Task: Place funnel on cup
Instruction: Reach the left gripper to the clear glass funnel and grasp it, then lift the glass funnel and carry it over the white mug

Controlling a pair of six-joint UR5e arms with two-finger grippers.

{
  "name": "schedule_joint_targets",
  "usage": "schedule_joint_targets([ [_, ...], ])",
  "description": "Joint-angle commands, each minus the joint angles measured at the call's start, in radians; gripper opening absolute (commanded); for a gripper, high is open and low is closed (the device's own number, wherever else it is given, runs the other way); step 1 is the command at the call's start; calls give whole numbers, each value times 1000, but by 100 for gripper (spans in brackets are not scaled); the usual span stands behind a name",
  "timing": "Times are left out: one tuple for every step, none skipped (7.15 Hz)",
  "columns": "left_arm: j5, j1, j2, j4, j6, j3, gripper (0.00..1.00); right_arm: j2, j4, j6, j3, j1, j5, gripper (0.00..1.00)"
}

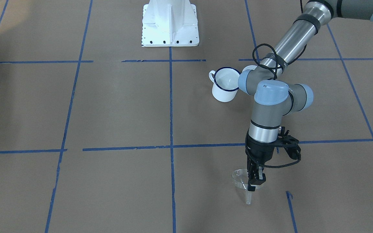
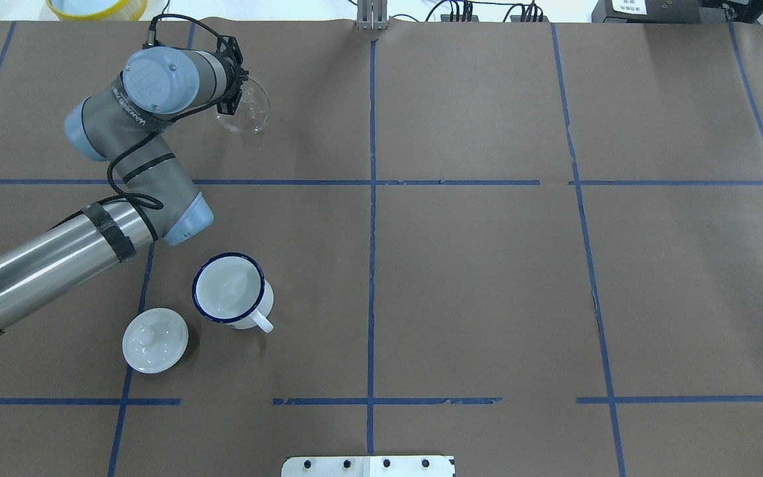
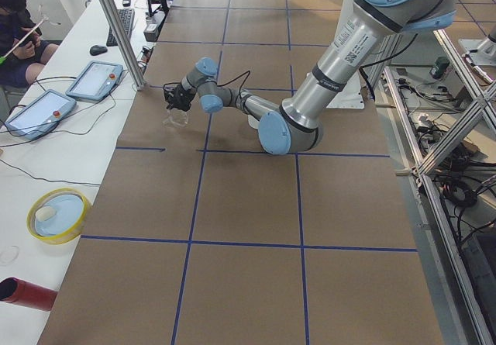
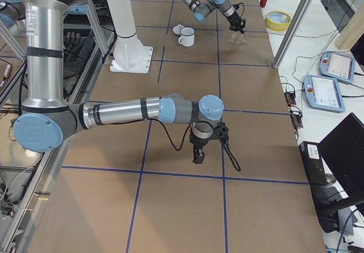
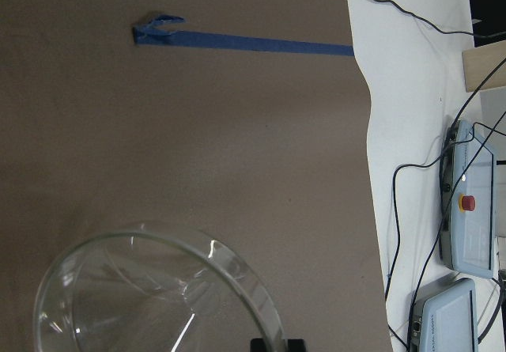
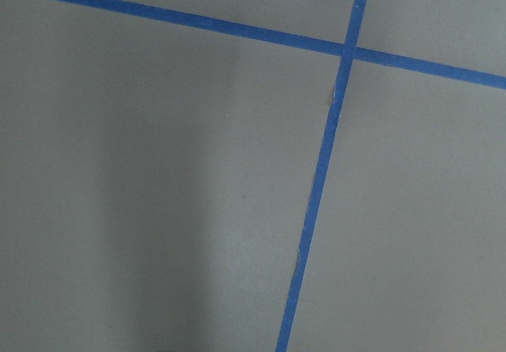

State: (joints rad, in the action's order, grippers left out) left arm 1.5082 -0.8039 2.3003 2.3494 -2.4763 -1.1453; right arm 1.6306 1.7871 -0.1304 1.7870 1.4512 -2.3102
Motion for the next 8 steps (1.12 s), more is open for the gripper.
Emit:
schedule_joint_targets([
  [3,-20,-4,-13,10,-135,0,0,2,0,0,0,0,100],
  [6,-32,-13,-56,13,-245,0,0,0,0,0,0,0,100],
  [80,-52,-13,-158,14,-334,0,0,0,0,0,0,0,100],
  [204,-73,-34,-285,75,-478,0,0,0,0,0,0,0,100],
  [233,-75,-82,-490,168,-678,0,0,0,0,0,0,0,100],
  [300,-78,-91,-633,298,-788,0,0,0,0,0,0,0,100],
  [373,-80,-138,-747,389,-894,0,0,0,0,0,0,0,100],
  [423,8,-201,-807,443,-1001,0,0,0,0,-1,0,0,100],
])
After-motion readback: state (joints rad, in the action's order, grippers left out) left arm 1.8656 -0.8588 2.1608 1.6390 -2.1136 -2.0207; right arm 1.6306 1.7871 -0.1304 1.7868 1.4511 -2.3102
